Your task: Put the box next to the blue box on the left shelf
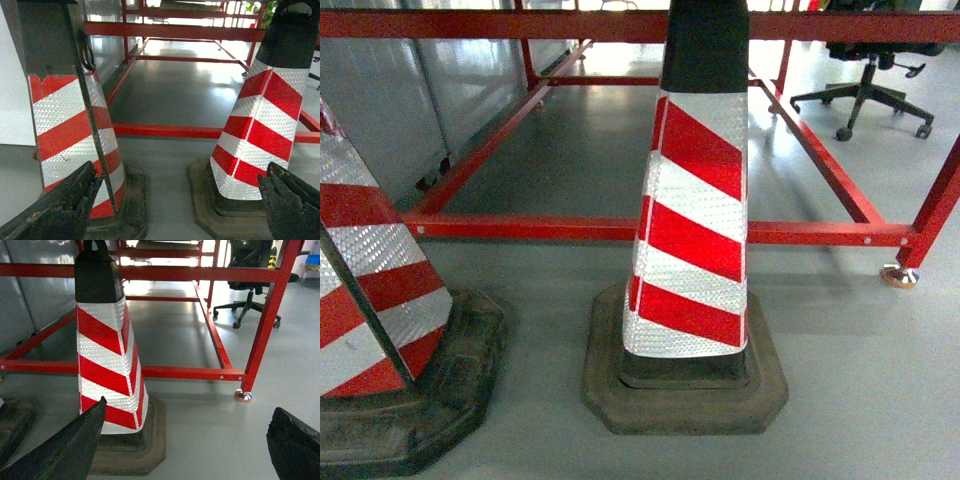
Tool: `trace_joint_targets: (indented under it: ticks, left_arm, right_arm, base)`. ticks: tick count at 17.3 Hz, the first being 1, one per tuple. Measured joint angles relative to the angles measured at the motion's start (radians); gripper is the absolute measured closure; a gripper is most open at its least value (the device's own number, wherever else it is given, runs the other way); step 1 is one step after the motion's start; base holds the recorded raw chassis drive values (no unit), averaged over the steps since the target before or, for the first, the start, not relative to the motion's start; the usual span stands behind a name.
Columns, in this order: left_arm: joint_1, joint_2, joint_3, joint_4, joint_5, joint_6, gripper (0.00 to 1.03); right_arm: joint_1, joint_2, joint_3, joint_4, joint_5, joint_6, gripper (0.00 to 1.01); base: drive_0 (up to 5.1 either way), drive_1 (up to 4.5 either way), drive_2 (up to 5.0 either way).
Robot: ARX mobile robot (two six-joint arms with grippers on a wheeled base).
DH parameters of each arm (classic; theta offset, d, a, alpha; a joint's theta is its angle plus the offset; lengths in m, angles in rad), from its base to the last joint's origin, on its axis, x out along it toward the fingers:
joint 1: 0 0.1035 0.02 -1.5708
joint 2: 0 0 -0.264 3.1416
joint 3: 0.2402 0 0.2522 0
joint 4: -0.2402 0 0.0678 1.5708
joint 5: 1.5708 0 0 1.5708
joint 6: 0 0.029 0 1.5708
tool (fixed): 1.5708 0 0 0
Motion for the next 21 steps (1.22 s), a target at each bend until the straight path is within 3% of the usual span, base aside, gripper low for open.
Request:
trace_joint_targets:
  ticks: [21]
  left_arm:
    - [0.0, 0.0, 0.0, -0.003, 0.0, 0.0, 0.05]
  right_arm:
    - [0.0, 0.0, 0.0, -0.002, 0.0, 0.0, 0.03]
  base:
    - [0.0, 0.0, 0.0]
